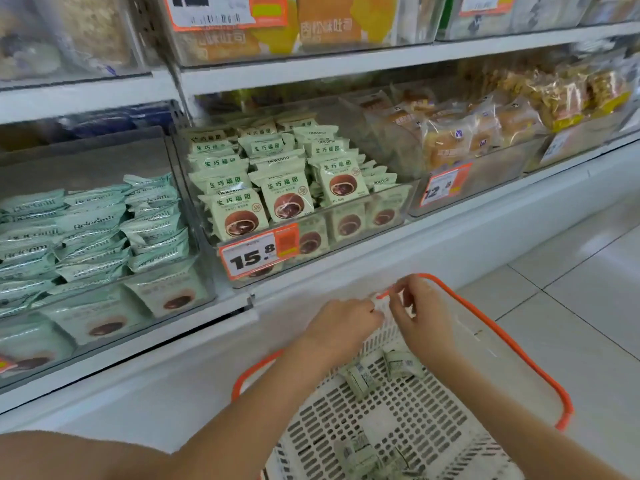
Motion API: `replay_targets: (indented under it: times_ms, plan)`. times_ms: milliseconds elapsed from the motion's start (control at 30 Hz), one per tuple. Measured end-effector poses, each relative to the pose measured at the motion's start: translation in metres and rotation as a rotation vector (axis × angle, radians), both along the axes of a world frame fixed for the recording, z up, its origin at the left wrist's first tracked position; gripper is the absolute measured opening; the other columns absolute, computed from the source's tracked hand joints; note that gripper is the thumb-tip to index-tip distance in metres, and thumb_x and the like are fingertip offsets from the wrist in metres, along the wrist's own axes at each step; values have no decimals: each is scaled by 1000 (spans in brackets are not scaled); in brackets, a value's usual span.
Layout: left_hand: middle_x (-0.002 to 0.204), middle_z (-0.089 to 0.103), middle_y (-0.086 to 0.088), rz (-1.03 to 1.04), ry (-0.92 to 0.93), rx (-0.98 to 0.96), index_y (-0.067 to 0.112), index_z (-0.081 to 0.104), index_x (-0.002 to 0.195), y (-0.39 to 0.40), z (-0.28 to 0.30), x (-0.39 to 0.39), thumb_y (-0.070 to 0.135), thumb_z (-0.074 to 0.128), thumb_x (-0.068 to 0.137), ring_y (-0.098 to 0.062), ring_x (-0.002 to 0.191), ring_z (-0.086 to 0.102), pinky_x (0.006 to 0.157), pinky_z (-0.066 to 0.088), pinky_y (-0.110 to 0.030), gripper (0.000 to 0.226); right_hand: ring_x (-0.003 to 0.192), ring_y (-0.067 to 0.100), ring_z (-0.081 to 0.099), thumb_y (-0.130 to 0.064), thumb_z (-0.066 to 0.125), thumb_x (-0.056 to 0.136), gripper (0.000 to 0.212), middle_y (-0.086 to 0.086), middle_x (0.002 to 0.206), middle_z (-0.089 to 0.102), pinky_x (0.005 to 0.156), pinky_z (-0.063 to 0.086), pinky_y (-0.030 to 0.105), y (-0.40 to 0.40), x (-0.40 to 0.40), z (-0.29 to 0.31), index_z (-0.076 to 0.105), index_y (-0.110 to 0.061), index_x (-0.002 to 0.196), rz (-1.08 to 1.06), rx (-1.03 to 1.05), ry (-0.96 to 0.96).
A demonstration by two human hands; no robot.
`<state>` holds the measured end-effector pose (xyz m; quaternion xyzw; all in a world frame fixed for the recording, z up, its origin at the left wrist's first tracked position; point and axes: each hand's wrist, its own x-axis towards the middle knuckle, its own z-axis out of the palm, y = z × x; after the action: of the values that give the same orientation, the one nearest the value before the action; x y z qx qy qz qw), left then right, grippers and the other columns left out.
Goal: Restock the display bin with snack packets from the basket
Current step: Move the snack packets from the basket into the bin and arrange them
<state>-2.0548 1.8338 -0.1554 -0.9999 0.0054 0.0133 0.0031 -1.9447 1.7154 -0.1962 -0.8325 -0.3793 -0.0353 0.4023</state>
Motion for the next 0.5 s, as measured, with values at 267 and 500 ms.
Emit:
replay_targets:
  times_ms: [267, 500]
  plan:
    - [104, 57, -12, 197, 463, -195, 10, 49, 128, -6, -159, -12, -5, 43, 89, -28, 89, 56, 72, 42, -33, 42, 124, 25, 47, -44, 60, 89, 72, 8, 147, 33, 100, 43, 35, -58, -3, -172, 23, -22, 146, 86, -890, 609]
    - [128, 51, -7, 362, 575, -282, 18, 42, 135, 1, -224, 9, 1, 49, 87, -27, 111, 51, 92, 44, -36, 52, 129, 30, 39, -46, 67, 82, 81, 7, 145, 36, 99, 44, 42, -4, 1, -236, 22, -19, 144, 66, -841, 513]
